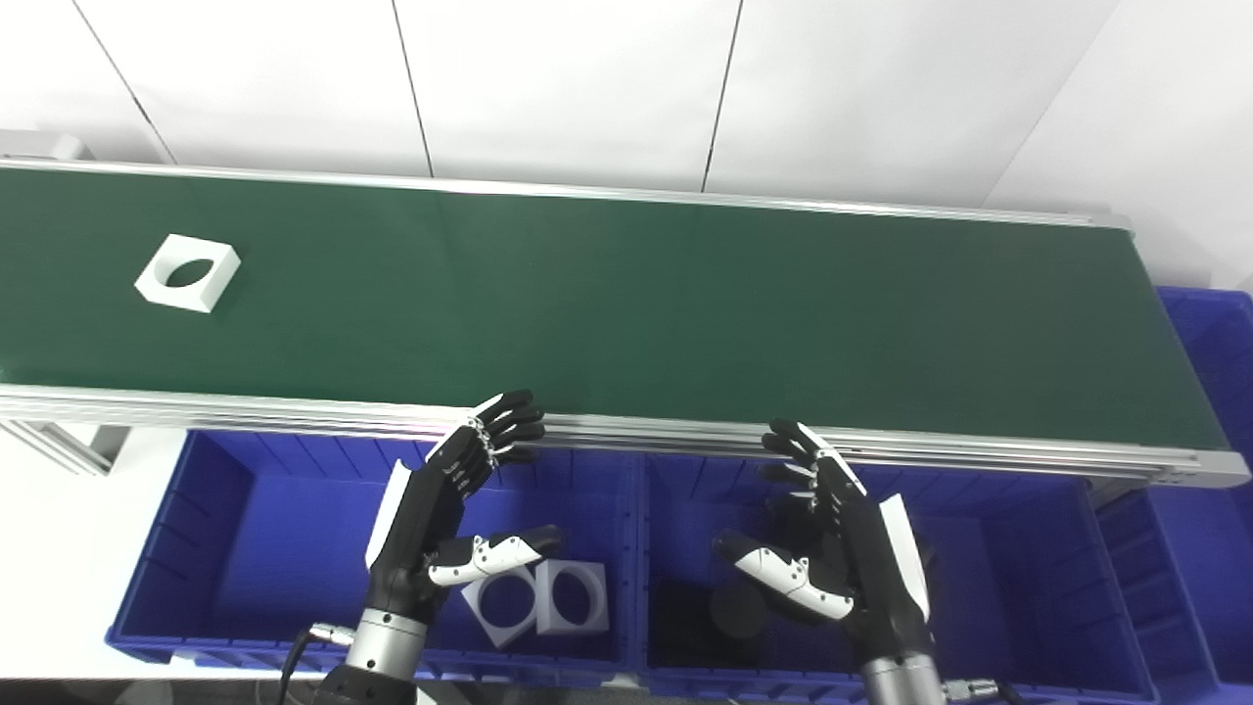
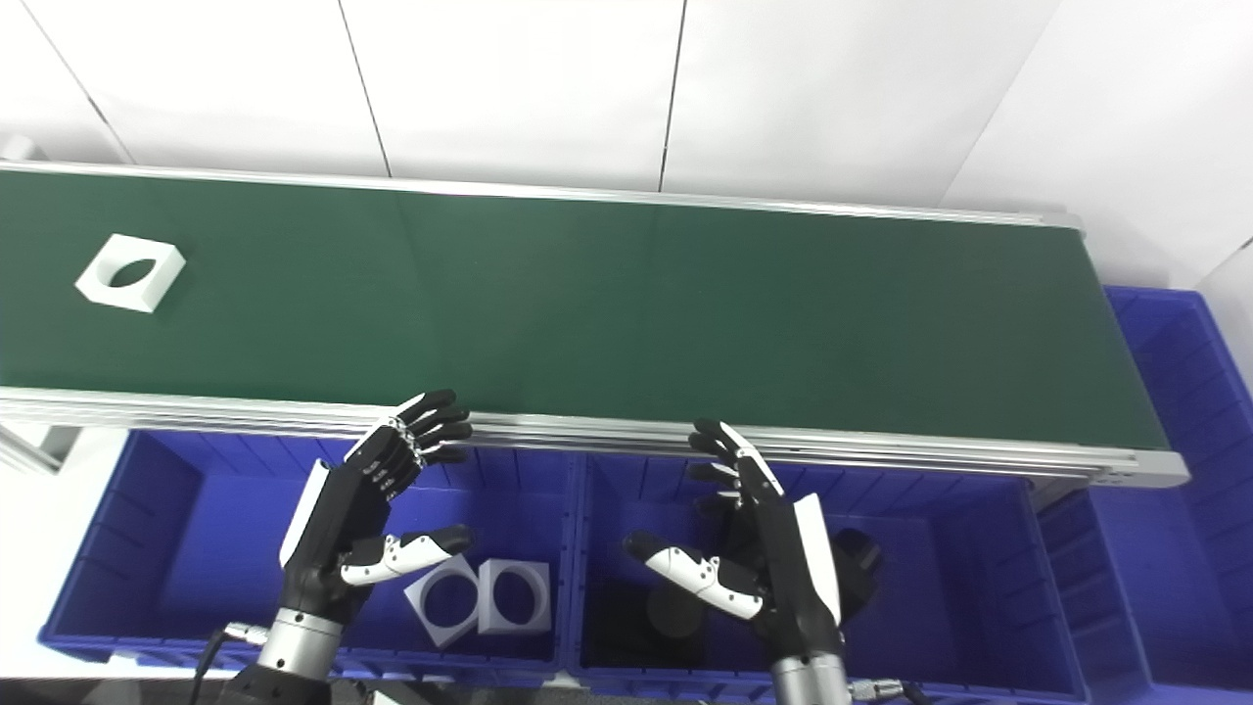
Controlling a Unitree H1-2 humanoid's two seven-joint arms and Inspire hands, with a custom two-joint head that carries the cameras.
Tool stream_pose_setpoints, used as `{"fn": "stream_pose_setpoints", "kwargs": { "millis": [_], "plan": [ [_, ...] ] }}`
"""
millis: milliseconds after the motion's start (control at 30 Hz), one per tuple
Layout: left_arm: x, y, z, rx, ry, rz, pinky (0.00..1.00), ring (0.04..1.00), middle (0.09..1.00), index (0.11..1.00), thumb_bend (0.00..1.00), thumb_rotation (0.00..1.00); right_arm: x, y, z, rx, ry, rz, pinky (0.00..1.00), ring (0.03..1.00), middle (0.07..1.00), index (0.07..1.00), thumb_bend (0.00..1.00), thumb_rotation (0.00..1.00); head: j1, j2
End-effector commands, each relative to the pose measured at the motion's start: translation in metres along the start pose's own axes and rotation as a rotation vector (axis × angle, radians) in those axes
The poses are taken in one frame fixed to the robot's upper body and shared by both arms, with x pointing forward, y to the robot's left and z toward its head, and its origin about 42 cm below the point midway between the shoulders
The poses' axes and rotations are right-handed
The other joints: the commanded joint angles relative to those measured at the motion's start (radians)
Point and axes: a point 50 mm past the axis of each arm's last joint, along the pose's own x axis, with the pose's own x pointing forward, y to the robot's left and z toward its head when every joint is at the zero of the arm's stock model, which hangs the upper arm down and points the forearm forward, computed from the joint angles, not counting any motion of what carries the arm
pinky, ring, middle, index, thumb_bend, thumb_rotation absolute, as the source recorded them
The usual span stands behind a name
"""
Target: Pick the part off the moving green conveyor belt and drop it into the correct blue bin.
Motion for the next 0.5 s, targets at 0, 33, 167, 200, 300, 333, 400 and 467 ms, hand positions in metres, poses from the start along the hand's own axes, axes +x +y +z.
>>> {"fn": "stream_pose_setpoints", "kwargs": {
  "millis": [0, 33, 167, 200, 300, 333, 400, 467],
  "plan": [
    [0.0063, 0.0003, 0.0063, 0.004, -0.054, -0.016, 0.69, 0.759, 0.795, 0.815, 0.82, 0.32, 0.0031, -0.0001, 0.0064, 0.011, -0.034, 0.013, 0.64, 0.758, 0.830, 0.862, 0.71, 0.39, 0.001, -0.001],
    [0.0064, 0.0004, 0.0063, 0.007, -0.054, -0.016, 0.68, 0.760, 0.797, 0.816, 0.81, 0.32, 0.0034, 0.0001, 0.0064, 0.010, -0.038, 0.016, 0.65, 0.766, 0.831, 0.864, 0.71, 0.39, 0.002, -0.001],
    [0.0064, 0.0010, 0.0062, 0.010, -0.053, -0.018, 0.68, 0.761, 0.799, 0.816, 0.81, 0.32, 0.0038, 0.0010, 0.0058, 0.015, -0.046, 0.023, 0.68, 0.780, 0.834, 0.868, 0.71, 0.36, 0.003, -0.001],
    [0.0064, 0.0011, 0.0062, 0.011, -0.053, -0.018, 0.68, 0.761, 0.799, 0.817, 0.81, 0.32, 0.0038, 0.0011, 0.0056, 0.018, -0.047, 0.024, 0.70, 0.785, 0.837, 0.870, 0.71, 0.35, 0.003, -0.001],
    [0.0061, 0.0018, 0.0060, 0.019, -0.051, -0.017, 0.69, 0.758, 0.797, 0.815, 0.82, 0.32, 0.0040, 0.0018, 0.0054, 0.020, -0.052, 0.033, 0.73, 0.798, 0.844, 0.874, 0.70, 0.34, 0.005, -0.001],
    [0.0062, 0.0021, 0.0060, 0.020, -0.051, -0.018, 0.69, 0.757, 0.797, 0.814, 0.81, 0.32, 0.0041, 0.0020, 0.0055, 0.022, -0.051, 0.036, 0.74, 0.803, 0.848, 0.876, 0.70, 0.34, 0.006, 0.000],
    [0.0060, 0.0027, 0.0059, 0.020, -0.051, -0.020, 0.68, 0.757, 0.798, 0.814, 0.81, 0.31, 0.0041, 0.0023, 0.0055, 0.025, -0.049, 0.041, 0.75, 0.812, 0.854, 0.881, 0.71, 0.35, 0.009, 0.000],
    [0.0056, 0.0035, 0.0060, 0.017, -0.051, -0.021, 0.68, 0.758, 0.799, 0.815, 0.81, 0.30, 0.0043, 0.0030, 0.0055, 0.025, -0.050, 0.043, 0.75, 0.813, 0.855, 0.881, 0.71, 0.36, 0.011, -0.001]
  ]
}}
